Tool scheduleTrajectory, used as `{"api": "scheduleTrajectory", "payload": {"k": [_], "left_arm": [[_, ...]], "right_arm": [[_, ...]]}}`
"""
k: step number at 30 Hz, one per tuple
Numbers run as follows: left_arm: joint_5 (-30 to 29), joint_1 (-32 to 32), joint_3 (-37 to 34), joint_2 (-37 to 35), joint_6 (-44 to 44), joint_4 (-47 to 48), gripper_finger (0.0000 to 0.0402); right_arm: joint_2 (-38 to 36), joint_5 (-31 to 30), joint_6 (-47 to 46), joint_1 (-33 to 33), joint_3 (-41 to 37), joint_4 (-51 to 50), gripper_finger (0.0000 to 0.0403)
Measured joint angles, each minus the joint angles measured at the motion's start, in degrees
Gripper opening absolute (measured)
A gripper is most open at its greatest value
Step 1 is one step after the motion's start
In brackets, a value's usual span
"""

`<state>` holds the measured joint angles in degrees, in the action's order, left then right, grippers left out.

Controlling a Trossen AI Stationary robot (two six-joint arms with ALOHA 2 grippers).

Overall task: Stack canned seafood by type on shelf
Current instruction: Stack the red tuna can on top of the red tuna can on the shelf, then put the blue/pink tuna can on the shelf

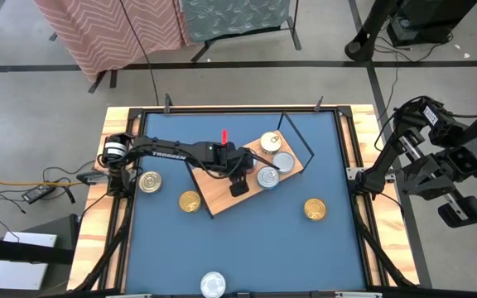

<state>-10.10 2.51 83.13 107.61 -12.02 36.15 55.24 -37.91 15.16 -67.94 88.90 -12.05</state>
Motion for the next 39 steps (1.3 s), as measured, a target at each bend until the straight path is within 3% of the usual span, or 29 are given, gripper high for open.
{"api": "scheduleTrajectory", "payload": {"k": [7,15,21,25,29,34,35,39], "left_arm": [[-2.31,-0.01,0.04,0.00,1.06,-5.43,0.0000],[-2.08,-0.15,0.20,0.00,-0.13,-3.91,0.0000],[-0.48,-5.28,9.06,-0.44,3.68,3.49,0.0000],[-5.70,-9.28,20.26,-1.09,7.33,6.80,0.0001],[-15.68,-11.54,34.22,-1.07,9.38,14.25,0.0001],[-24.62,-13.89,51.23,-1.14,10.37,24.70,0.0001],[-26.51,-14.31,52.14,-1.79,10.43,25.44,0.0001],[-30.36,-15.44,45.12,-11.21,11.55,25.51,0.0001]], "right_arm": [[0.11,0.00,2.09,0.00,0.00,0.00,0.0007],[0.26,-0.13,2.41,0.00,0.00,-0.03,0.0007],[0.26,-3.49,0.99,0.00,0.00,-1.85,0.0007],[0.26,-7.04,0.60,0.02,0.00,-2.43,0.0007],[0.38,-11.60,0.78,1.14,0.00,-3.42,0.0007],[1.92,-12.42,-2.87,7.46,0.00,-6.48,0.0007],[2.26,-11.20,-4.59,9.26,0.00,-7.67,0.0007],[3.84,-0.78,-11.81,17.23,0.00,-12.65,0.0007]]}}
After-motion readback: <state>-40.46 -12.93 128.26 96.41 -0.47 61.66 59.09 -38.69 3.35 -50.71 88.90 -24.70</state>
